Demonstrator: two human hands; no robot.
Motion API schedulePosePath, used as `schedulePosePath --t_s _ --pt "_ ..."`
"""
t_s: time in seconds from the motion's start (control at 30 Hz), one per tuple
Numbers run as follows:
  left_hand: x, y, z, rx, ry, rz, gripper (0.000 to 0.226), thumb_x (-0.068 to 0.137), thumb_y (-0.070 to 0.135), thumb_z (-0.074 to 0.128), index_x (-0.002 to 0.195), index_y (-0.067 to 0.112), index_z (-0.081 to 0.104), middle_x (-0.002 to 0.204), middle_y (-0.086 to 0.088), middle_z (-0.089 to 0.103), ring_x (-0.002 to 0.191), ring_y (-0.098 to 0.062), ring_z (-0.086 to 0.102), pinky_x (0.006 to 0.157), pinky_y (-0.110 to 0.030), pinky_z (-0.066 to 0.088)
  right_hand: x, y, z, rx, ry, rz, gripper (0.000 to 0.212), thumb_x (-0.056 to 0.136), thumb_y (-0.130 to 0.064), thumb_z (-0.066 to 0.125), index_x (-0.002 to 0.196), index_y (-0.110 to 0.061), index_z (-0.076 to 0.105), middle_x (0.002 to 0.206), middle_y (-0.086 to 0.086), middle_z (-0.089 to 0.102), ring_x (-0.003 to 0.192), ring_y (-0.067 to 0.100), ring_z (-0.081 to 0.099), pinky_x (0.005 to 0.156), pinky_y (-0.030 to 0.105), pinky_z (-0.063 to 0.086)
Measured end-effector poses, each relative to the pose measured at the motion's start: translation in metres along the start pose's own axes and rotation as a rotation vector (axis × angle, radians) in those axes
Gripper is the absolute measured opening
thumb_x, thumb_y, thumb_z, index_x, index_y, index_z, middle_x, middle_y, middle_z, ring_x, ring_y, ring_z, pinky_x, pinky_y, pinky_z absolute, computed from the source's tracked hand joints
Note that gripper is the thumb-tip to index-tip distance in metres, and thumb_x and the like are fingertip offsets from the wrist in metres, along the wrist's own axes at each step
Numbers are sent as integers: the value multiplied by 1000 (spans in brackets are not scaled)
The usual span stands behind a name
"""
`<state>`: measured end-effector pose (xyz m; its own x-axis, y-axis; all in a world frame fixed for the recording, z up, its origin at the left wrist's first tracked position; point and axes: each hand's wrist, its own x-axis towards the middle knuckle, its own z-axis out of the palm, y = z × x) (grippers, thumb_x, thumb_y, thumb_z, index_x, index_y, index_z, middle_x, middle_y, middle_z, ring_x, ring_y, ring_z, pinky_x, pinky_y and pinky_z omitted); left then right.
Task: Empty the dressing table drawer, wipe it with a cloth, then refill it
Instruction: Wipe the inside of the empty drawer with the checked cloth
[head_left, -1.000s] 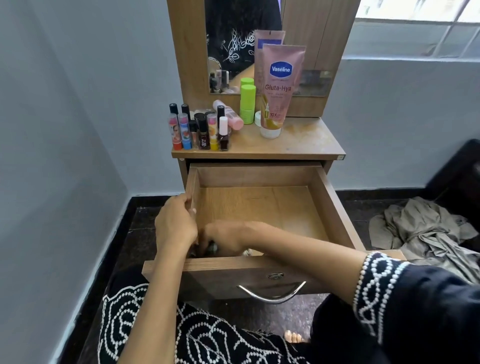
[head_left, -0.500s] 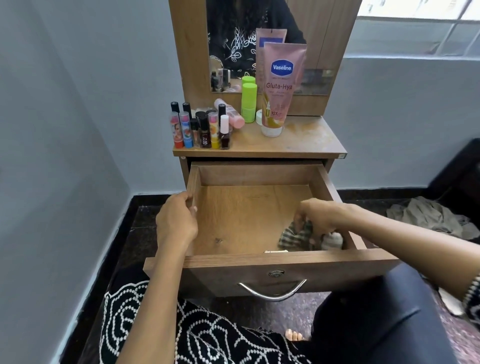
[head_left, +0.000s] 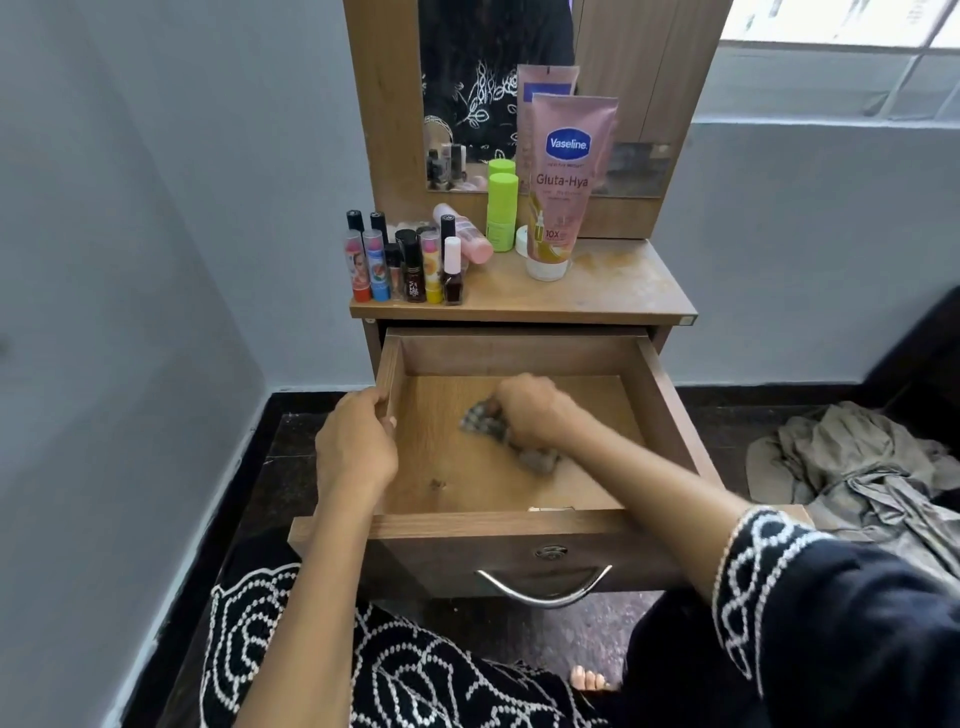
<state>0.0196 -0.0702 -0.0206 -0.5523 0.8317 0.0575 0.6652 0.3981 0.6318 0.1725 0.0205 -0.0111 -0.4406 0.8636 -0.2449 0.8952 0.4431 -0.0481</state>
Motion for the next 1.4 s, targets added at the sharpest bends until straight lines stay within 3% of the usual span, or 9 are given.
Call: schedulePosePath --t_s 0.2,0.37,0.47,0.67,0.87,1.03,1.2,1.3,1.4 --pt "-2 5 -2 26 20 18 35 94 17 51 128 13 53 128 -6 57 113 -28 56 91 -39 46 -27 -12 1 363 -189 -264 40 83 -7 64 123 -13 62 116 6 65 103 21 60 84 28 50" --pt "-13 20 -10 -41 156 202 29 96 24 46 121 12 57 123 -4 56 107 -22 58 85 -34 46 -46 20 -10 1831 -334 -82 33 99 -2 37 131 -4 43 114 15 59 102 27 60 87 37 54" --pt "-16 36 -15 -393 -124 31 40 90 53 43 105 21 61 112 -6 62 107 -24 58 92 -40 45 -61 27 -19 2197 -405 -91 44 91 -23 40 126 1 50 120 20 59 105 32 58 99 43 44" --pt "-37 84 -21 -823 -629 -155 39 85 57 51 95 23 67 102 -7 72 98 -22 66 89 -39 50 -80 22 -27 2196 -327 7 58 81 -52 54 97 2 70 101 22 68 89 34 67 82 44 56" --pt "-39 97 -22 -688 -490 8 23 94 26 53 92 6 65 88 -9 70 74 -16 65 60 -20 51 -88 36 -39 2084 -341 95 42 94 -33 48 98 2 71 101 19 70 88 29 69 96 43 48" --pt "-35 97 -21 -483 -422 157 31 96 30 48 86 5 62 91 -11 70 88 -26 66 86 -42 50 -90 48 -44 1875 -220 151 39 97 -30 48 115 1 62 107 17 70 98 27 67 94 43 50" --pt "-36 103 -16 -445 -508 58 45 96 40 43 94 1 67 100 -15 69 99 -30 63 92 -41 47 -91 48 -55 1527 -47 176 51 93 -49 49 117 -6 60 111 13 68 103 26 65 100 41 47" --pt "-37 99 -16 -520 -606 -114 72 67 70 62 100 7 72 101 -9 72 99 -26 66 95 -38 48 -92 52 -62 1682 -239 244 73 85 -70 41 100 -2 63 91 18 71 88 27 66 84 37 51" --pt "-33 95 -16 -605 -725 -217 80 47 59 83 105 6 70 99 -11 73 95 -25 68 90 -38 53 -94 63 -60 2075 -469 159 109 70 -83 43 123 12 52 117 29 62 111 37 60 98 45 46"
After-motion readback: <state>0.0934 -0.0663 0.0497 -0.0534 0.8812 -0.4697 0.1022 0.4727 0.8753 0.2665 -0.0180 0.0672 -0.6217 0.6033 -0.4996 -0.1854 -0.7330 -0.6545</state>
